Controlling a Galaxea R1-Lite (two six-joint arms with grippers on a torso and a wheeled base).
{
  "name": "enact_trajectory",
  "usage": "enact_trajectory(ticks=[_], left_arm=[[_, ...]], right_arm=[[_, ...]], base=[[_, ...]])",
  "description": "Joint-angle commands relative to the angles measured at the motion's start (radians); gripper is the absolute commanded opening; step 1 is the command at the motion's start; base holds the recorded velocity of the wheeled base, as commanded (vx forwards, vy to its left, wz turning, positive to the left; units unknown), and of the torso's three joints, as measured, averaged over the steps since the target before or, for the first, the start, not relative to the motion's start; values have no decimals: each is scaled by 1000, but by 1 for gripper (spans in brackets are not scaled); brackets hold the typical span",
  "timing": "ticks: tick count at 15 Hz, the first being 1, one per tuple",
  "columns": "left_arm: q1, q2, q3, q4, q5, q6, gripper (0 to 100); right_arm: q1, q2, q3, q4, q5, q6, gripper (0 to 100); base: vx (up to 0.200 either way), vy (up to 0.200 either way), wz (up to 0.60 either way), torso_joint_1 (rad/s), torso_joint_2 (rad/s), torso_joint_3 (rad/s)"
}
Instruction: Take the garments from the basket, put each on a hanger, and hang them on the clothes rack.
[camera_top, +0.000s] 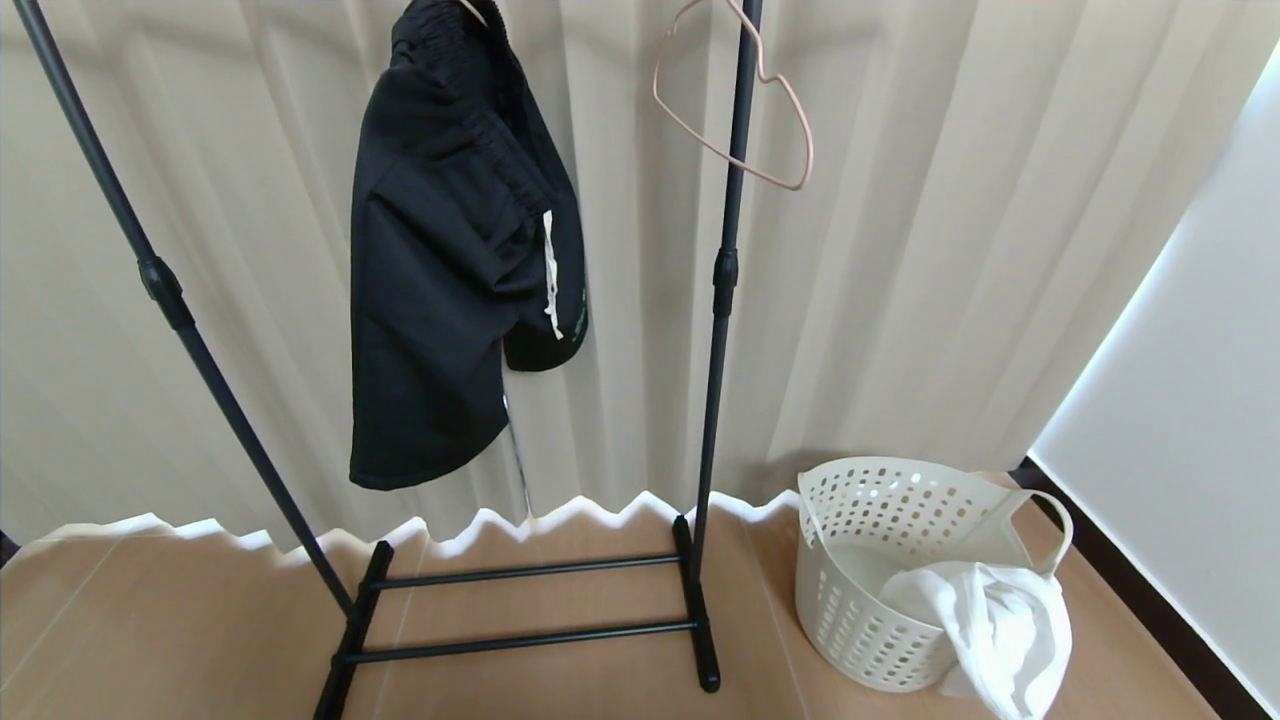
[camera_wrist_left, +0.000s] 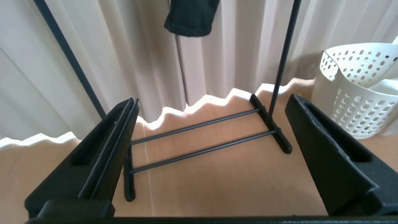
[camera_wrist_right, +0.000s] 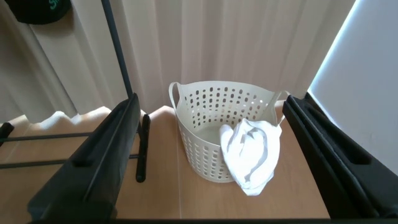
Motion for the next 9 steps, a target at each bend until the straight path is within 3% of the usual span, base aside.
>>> enact_trajectory(ticks=[1,7,9], left_arm=[[0,1,0,-1,0,0,100],[0,1,0,-1,0,0,100],[0,1,0,-1,0,0,100]], right_arm=[[0,0,0,0,0,0,100],[0,0,0,0,0,0,100],[0,0,0,0,0,0,100]], base=[[0,0,0,-7,149,134],[0,0,0,0,37,38],[0,0,0,7,266,290]])
